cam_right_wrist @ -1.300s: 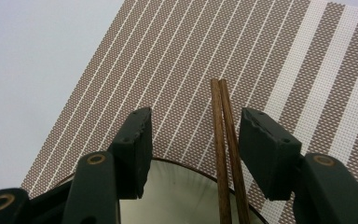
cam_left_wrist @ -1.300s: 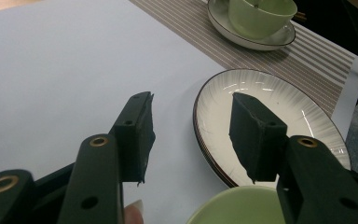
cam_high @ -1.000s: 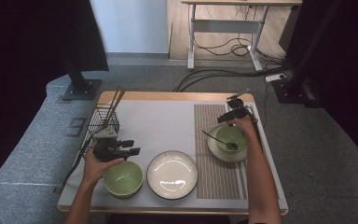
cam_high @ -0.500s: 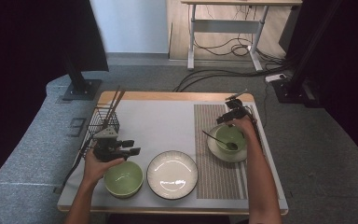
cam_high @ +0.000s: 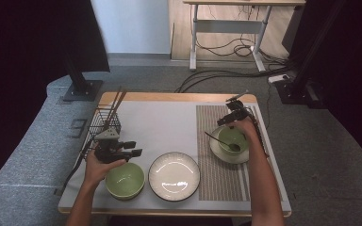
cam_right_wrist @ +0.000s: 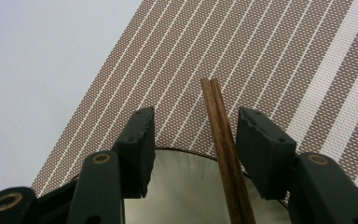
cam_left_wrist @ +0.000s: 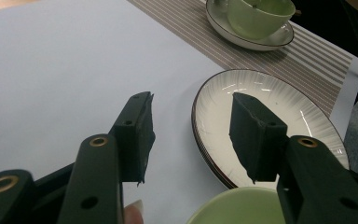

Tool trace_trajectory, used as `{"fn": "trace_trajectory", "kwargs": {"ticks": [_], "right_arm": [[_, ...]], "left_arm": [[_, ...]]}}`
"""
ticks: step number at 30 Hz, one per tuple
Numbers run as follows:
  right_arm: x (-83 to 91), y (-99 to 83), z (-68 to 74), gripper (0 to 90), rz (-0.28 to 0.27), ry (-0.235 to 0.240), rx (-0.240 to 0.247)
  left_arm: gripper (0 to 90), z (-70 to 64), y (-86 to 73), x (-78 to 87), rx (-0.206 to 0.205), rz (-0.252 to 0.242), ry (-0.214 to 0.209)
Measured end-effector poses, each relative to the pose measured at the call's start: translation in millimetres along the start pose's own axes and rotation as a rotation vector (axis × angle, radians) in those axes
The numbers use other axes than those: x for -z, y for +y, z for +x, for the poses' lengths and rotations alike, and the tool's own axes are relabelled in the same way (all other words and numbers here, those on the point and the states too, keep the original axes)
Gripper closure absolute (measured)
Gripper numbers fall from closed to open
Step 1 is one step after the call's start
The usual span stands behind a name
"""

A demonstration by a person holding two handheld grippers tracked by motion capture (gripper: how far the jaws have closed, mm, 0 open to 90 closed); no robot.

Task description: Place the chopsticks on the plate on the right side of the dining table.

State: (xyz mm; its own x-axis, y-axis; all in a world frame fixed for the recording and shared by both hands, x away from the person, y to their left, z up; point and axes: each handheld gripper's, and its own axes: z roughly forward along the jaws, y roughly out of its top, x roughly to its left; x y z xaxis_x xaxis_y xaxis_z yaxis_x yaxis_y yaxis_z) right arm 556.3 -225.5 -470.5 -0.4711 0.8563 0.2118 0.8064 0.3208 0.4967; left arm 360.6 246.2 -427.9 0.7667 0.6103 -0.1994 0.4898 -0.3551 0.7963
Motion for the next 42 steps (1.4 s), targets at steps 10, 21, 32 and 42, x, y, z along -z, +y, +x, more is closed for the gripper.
{"fn": "trace_trajectory", "kwargs": {"ticks": [10, 21, 32, 42], "right_arm": [[-1.0, 0.3, 4.4, 47.7, 0.009, 0.01, 0.011], [0.0, 0.1, 6.1, 47.7, 0.014, 0.016, 0.019], [0.1, -0.2, 6.9, 47.6, 0.017, 0.022, 0.02], [-0.4, 0.2, 10.2, 47.6, 0.015, 0.021, 0.033]], "left_arm": [[49.5, 0.0, 0.2, 0.3, 0.001, -0.003, -0.003], [49.5, -0.4, 0.2, 0.2, 0.001, -0.003, -0.006], [49.4, -0.7, 0.2, 0.1, 0.001, -0.003, -0.009], [49.5, -1.0, 0.3, 1.1, 0.0, -0.006, -0.009]]}}
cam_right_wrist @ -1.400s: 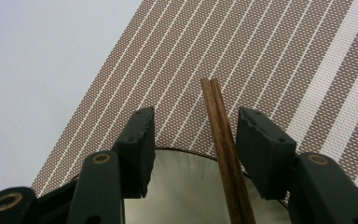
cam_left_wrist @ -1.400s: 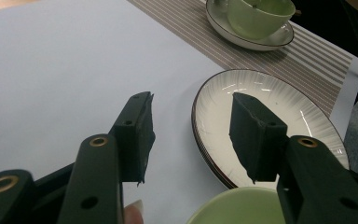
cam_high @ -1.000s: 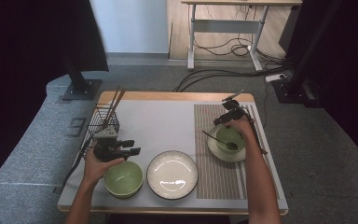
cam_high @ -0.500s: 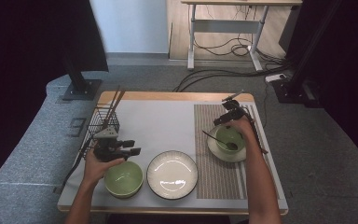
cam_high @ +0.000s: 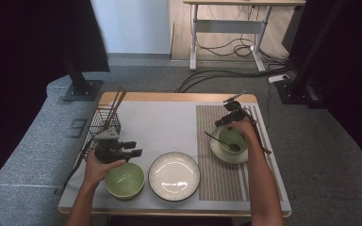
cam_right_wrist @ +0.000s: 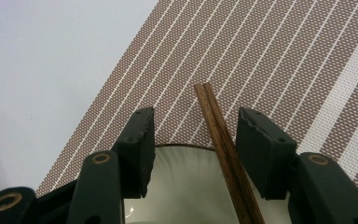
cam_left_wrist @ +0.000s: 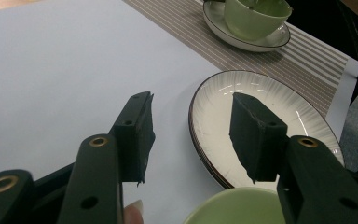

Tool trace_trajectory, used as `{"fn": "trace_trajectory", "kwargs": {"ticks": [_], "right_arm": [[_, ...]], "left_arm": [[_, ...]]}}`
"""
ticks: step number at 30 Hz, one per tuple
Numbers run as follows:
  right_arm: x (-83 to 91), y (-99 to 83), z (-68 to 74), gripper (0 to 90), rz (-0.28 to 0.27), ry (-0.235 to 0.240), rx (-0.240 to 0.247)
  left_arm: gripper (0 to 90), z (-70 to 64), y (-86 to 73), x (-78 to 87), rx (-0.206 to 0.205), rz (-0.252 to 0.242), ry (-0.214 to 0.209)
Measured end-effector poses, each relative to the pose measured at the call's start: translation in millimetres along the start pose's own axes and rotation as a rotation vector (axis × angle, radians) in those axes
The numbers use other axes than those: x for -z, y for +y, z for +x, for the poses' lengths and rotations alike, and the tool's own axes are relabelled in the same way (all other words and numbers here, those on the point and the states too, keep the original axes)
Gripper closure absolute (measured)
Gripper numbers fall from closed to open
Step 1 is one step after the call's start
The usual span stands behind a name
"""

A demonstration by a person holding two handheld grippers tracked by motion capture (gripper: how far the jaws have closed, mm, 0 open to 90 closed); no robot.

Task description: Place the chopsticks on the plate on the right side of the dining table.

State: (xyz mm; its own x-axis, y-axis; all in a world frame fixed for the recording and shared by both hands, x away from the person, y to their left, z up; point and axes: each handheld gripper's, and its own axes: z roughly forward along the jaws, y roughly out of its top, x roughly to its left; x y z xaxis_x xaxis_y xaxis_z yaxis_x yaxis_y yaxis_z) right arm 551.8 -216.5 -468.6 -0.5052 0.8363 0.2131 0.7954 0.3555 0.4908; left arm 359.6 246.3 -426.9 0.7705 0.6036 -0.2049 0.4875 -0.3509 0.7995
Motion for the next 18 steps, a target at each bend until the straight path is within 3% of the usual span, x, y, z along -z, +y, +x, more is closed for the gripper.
{"fn": "trace_trajectory", "kwargs": {"ticks": [18], "right_arm": [[3.6, 1.5, -0.2, 47.7, -0.013, -0.005, 0.01]], "left_arm": [[49.5, -0.2, 0.4, 1.0, -0.001, -0.004, -0.001]]}}
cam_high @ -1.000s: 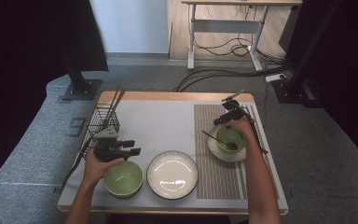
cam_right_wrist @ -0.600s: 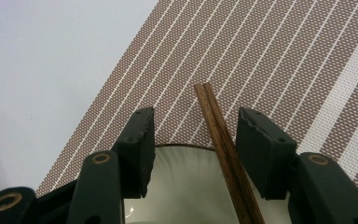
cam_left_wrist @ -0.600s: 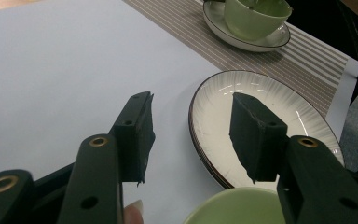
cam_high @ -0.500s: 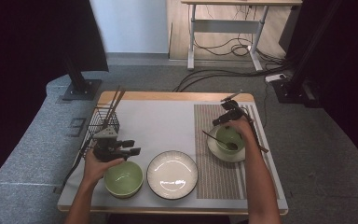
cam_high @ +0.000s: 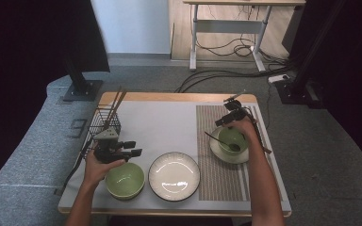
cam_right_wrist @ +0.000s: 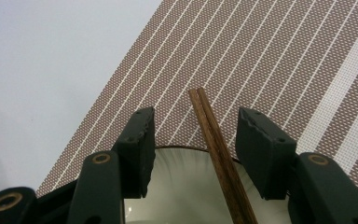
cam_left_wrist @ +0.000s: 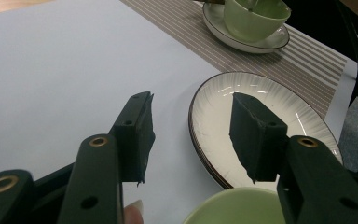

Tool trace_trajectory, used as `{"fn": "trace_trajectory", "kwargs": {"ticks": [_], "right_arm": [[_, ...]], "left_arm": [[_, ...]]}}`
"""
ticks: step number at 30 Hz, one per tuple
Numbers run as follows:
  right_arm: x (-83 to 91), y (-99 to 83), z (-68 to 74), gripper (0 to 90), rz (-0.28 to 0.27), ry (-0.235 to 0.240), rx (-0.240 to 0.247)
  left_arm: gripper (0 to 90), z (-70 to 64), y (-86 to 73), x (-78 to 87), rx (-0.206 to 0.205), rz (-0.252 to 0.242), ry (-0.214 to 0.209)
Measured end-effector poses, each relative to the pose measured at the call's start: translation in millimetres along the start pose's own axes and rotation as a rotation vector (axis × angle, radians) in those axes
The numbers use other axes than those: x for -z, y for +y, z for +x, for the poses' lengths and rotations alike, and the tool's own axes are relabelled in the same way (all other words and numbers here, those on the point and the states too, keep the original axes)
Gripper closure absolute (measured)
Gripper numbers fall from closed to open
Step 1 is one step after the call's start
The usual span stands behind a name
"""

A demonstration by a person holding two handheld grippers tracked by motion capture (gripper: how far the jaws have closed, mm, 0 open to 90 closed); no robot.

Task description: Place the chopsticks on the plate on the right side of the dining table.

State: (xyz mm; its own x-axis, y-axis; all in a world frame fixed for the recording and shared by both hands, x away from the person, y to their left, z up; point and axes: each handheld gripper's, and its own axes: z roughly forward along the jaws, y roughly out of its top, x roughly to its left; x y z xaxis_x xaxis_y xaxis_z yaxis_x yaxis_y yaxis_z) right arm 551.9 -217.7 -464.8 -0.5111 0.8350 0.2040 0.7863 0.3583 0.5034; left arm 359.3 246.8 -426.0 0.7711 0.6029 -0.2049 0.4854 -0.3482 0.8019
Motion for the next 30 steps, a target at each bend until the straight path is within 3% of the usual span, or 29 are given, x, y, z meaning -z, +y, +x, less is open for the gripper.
{"fn": "trace_trajectory", "kwargs": {"ticks": [30], "right_arm": [[-2.8, 9.1, 4.3, 47.3, 0.004, 0.005, 0.011]], "left_arm": [[49.4, 0.3, 0.0, 0.5, 0.0, 0.0, -0.001]]}}
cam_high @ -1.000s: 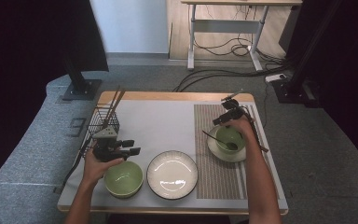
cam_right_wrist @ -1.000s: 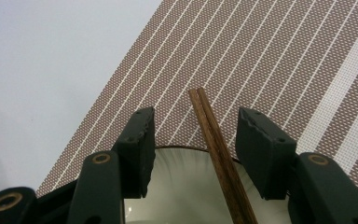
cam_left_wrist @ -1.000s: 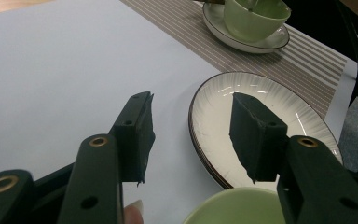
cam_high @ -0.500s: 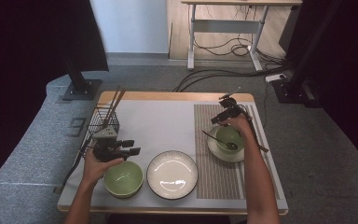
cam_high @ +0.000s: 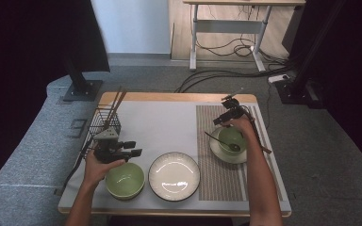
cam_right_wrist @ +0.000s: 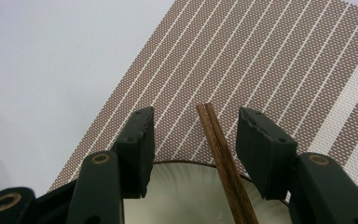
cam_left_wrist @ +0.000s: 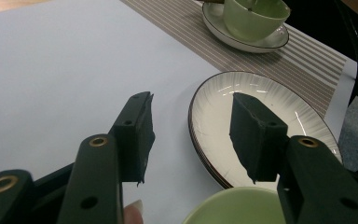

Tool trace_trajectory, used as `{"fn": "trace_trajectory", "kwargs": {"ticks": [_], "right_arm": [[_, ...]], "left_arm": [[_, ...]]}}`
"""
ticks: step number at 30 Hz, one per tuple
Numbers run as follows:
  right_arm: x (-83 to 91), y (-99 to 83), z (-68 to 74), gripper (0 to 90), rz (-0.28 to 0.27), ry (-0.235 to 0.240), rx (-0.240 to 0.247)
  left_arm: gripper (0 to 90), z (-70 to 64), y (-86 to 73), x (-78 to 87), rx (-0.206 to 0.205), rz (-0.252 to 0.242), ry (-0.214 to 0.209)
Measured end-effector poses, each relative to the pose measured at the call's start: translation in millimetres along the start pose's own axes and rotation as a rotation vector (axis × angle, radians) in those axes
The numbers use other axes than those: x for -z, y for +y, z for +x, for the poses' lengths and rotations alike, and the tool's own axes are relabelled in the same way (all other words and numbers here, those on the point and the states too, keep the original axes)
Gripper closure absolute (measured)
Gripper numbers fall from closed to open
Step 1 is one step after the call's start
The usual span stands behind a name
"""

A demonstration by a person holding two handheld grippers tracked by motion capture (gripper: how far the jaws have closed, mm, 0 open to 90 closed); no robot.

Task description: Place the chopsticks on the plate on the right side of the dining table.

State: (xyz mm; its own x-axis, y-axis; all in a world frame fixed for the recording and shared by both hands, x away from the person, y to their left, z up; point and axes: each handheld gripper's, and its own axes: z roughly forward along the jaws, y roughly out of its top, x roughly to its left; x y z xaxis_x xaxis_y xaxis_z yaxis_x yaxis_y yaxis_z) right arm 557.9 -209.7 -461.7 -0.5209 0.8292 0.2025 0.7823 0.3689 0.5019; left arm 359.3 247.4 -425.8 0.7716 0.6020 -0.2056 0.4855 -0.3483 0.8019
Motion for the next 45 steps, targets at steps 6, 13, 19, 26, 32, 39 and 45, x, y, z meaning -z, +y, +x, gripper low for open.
{"fn": "trace_trajectory", "kwargs": {"ticks": [6, 13, 19, 26, 32, 39, 45], "right_arm": [[-0.7, 1.2, -0.2, 47.0, 0.007, -0.003, -0.001], [-1.4, 4.5, 1.3, 47.0, 0.011, -0.003, 0.002], [-3.9, 5.8, 2.3, 47.0, 0.022, -0.002, 0.008], [-5.8, 5.8, 3.0, 47.1, 0.034, 0.004, 0.012], [-7.1, 5.3, 4.0, 47.1, 0.044, 0.009, 0.015], [-8.0, 5.2, 4.3, 47.1, 0.048, 0.013, 0.017], [-9.9, 4.9, 6.7, 47.3, 0.057, 0.027, 0.029]], "left_arm": [[49.3, 0.3, 0.0, 0.1, 0.0, 0.001, 0.0], [49.3, 0.9, -0.3, 1.1, 0.002, -0.002, 0.0], [49.3, 1.5, -0.5, 1.7, 0.002, -0.002, 0.001], [49.3, 1.7, -0.7, 1.6, 0.003, -0.002, 0.0], [49.3, 1.4, -0.7, 1.3, 0.003, -0.001, 0.0], [49.3, 1.4, -0.7, 1.3, 0.003, -0.001, 0.0], [49.3, 1.3, -0.7, 1.6, 0.002, -0.002, -0.002]]}}
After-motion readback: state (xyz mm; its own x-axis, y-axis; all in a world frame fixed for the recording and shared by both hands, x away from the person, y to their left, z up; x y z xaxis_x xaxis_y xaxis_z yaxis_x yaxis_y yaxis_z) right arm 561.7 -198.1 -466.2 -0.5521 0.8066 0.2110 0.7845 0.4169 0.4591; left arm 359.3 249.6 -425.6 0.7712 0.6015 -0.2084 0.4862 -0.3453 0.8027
